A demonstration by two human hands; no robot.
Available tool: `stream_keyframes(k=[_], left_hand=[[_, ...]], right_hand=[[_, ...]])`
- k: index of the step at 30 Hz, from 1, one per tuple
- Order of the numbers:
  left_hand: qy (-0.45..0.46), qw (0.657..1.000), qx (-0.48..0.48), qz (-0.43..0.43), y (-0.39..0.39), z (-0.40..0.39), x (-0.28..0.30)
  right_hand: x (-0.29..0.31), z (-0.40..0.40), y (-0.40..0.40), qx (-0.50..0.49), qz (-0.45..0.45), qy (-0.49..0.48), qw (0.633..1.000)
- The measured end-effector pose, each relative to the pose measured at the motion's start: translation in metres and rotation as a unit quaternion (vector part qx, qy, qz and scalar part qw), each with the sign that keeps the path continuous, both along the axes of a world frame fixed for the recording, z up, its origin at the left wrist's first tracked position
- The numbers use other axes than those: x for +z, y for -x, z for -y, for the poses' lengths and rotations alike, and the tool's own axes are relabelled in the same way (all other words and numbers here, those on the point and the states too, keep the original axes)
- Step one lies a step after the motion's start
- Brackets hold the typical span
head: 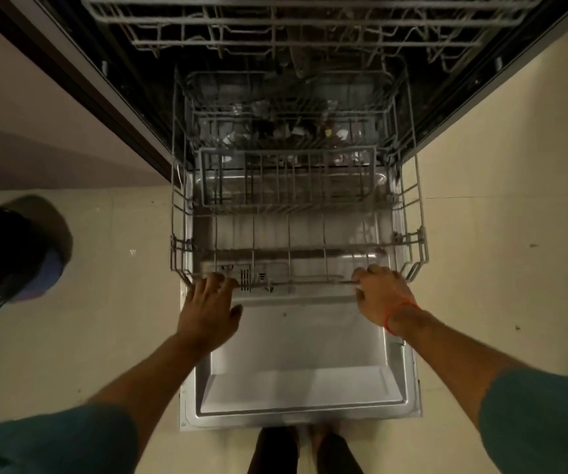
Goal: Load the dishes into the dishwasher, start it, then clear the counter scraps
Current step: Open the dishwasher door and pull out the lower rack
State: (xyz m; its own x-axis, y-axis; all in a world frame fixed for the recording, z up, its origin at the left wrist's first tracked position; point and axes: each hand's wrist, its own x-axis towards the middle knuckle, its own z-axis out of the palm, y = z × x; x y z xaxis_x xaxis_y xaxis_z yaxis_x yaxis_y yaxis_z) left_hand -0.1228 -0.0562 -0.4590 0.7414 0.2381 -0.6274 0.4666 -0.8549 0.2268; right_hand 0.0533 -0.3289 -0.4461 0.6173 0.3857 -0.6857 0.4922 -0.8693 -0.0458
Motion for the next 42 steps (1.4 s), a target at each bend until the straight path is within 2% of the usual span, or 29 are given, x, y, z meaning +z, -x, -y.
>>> stream_keyframes(k=[12,20,33,42], left_hand=[[0.003,0.997,0.052,-0.055,0.094,0.06,0.006],[0.004,0.997,0.033,-0.074,0.139,0.083,0.011],[0.054,0.993,0.021,-0.103,0.15,0.089,0.026],[0.075,0.99,0.076,-0.086,0.14,0.089,0.043]], right_hand=[[0.004,0.048,0.09,-0.028,-0.065,0.033,0.997],[0.004,0.071,0.14,-0.049,-0.092,0.054,0.993],[0.011,0.076,0.16,-0.101,-0.105,0.035,0.989],[0.033,0.059,0.158,-0.111,-0.103,0.003,0.988]])
